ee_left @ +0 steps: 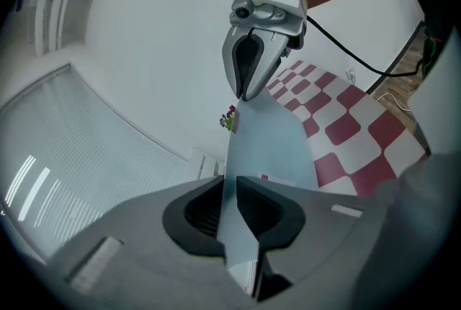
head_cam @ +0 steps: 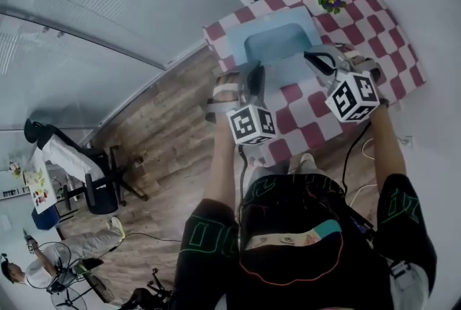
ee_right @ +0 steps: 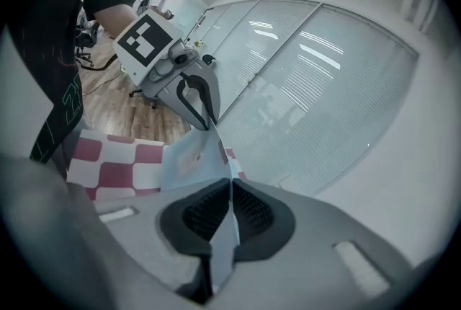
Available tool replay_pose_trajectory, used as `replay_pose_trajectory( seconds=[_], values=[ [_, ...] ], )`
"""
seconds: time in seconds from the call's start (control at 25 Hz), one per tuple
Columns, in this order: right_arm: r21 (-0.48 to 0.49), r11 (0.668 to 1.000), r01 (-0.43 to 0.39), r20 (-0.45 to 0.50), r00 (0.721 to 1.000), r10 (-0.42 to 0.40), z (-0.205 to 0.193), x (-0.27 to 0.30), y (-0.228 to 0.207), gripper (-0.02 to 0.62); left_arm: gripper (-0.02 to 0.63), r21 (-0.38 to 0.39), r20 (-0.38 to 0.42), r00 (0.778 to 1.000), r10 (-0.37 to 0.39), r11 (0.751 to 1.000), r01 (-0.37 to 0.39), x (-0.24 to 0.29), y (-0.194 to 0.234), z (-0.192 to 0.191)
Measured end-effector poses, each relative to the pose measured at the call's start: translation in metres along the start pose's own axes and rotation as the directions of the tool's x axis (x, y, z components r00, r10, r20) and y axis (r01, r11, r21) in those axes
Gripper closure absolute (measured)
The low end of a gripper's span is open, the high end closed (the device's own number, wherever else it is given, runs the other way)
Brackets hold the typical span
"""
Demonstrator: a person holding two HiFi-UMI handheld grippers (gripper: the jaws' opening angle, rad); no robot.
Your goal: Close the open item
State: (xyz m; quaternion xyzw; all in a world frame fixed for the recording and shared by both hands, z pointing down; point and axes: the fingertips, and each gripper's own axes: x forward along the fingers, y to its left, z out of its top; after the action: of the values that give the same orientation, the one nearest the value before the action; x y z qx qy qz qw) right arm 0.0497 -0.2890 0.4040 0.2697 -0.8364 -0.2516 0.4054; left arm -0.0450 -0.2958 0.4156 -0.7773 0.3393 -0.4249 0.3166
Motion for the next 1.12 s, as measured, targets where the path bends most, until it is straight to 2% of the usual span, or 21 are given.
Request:
replay_pose_trajectory(
  seconds=[0.36, 0.56, 0.84, 1.12],
  values=[
    [0.002, 1.000, 0.008, -0.129, 0.992, -0.008, -0.012, 0.051, -0.038, 0.577, 0.525, -0.024, 0.101, 0.989, -0.104, 0.994, 0.107, 0.057, 0.029, -0.025],
    [0.016, 1.000, -0.008, -0.155, 0.988, 0.011, -0.027, 0.071, -0.055, 0.574, 0.518, -0.050, 0.114, 0.979, -0.167, 0.984, 0.173, 0.084, 0.036, -0.028],
    [-0.004, 0.999, -0.044, -0.151, 0.988, 0.043, -0.051, 0.115, -0.076, 0.571, 0.517, -0.101, 0.075, 0.977, -0.199, 0.973, 0.206, 0.131, 0.042, -0.046],
    [0.005, 0.993, -0.117, -0.122, 0.986, 0.116, -0.078, 0.161, -0.082, 0.566, 0.514, -0.129, -0.010, 0.965, -0.260, 0.958, 0.257, 0.172, 0.038, -0.068]
  ],
)
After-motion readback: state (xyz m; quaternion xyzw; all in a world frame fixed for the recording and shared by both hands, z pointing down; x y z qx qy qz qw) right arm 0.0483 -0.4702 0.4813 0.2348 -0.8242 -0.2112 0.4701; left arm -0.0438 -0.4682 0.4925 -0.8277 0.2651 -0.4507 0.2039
